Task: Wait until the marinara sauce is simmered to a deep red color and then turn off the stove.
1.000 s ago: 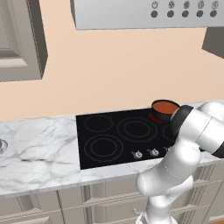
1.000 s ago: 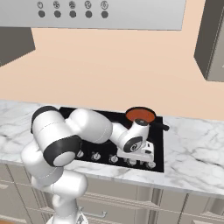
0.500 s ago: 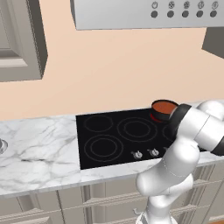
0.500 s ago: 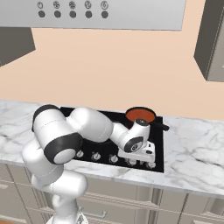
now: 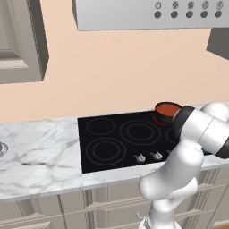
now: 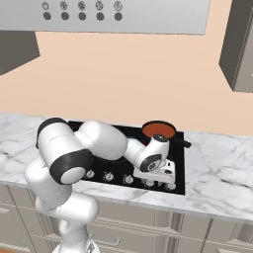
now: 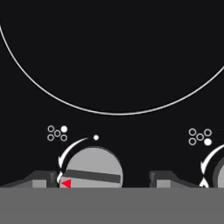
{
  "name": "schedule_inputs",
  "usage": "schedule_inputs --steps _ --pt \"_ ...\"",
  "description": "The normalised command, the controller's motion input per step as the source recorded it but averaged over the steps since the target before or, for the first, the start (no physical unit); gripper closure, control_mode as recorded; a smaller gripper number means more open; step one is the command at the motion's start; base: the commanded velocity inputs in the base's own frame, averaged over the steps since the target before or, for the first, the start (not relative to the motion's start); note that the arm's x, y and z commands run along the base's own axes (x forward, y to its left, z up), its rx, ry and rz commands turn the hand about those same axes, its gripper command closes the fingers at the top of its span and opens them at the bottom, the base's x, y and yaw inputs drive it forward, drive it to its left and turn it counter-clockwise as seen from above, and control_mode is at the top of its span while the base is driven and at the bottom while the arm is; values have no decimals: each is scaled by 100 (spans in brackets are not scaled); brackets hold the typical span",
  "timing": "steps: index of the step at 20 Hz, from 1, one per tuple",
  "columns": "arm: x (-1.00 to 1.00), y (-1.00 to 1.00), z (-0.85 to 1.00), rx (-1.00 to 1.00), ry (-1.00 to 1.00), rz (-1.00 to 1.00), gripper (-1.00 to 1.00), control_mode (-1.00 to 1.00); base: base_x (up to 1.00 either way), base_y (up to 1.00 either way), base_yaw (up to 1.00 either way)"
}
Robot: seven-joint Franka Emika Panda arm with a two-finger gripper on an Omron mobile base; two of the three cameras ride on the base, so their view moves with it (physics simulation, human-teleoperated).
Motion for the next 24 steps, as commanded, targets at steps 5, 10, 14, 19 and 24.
schedule_inputs --steps 5,10,14,19,24 --pt "0 0 0 0 0 0 100 -100 0 0 0" --pt "0 0 0 0 0 0 100 -100 0 0 0" --pt "0 0 0 0 0 0 100 -100 0 0 0" --pt "0 0 0 0 0 0 100 -100 0 0 0" --pt "0 0 0 0 0 0 100 -100 0 0 0"
